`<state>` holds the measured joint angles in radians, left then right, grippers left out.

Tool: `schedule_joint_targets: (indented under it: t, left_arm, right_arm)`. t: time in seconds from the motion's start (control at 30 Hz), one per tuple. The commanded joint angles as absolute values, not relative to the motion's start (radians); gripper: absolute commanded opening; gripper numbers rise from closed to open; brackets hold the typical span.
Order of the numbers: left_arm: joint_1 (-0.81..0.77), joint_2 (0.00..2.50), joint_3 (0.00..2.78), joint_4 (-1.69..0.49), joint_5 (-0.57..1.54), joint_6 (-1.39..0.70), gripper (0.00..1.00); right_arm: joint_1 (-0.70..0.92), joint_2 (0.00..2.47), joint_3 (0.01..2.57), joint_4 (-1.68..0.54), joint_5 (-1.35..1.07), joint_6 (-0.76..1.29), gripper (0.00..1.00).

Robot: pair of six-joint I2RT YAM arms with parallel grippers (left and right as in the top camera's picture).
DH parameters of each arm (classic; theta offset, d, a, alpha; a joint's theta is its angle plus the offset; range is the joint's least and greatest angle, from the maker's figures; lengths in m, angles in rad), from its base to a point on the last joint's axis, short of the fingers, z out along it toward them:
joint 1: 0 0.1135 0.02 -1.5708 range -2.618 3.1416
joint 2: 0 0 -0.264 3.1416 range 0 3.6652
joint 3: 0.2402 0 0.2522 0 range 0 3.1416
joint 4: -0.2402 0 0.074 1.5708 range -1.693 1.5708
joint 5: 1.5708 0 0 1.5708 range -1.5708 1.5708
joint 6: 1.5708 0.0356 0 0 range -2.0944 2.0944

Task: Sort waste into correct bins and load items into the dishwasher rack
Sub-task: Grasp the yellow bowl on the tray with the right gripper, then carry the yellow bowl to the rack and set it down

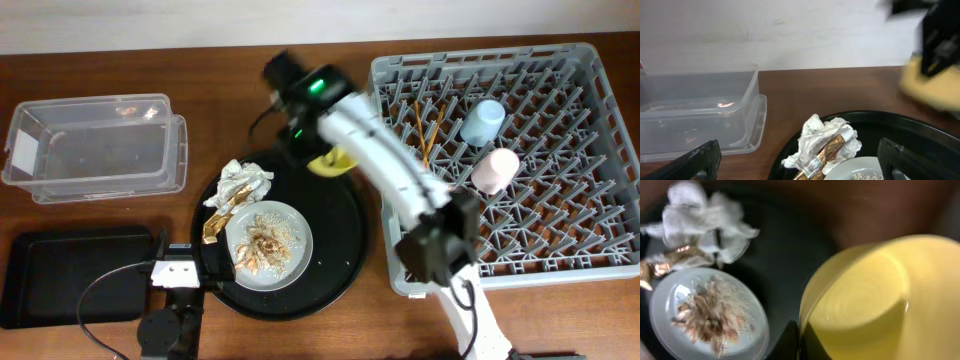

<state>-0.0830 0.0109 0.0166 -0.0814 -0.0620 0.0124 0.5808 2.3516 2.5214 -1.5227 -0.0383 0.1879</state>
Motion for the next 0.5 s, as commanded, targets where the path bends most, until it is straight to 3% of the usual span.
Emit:
schedule_joint_targets:
  t: [0.0, 0.23, 0.47]
  left_arm:
    - [-0.086, 0.008, 0.009, -0.080, -0.056, 0.031, 0.99]
    - [-0.086, 0.008, 0.009, -0.080, -0.056, 0.031, 0.99]
    - [-0.086, 0.008, 0.009, -0.080, -0.056, 0.031, 0.99]
  right_arm:
    - [0.444, 2.240, 2.714, -1.664, -0.046, 0.245, 0.04]
    - [0.190, 2.085, 2.706, -1.699, -0.250, 0.194, 0.04]
    - [-0.020, 1.800, 2.249, -1.699, -0.263, 0.127, 0.04]
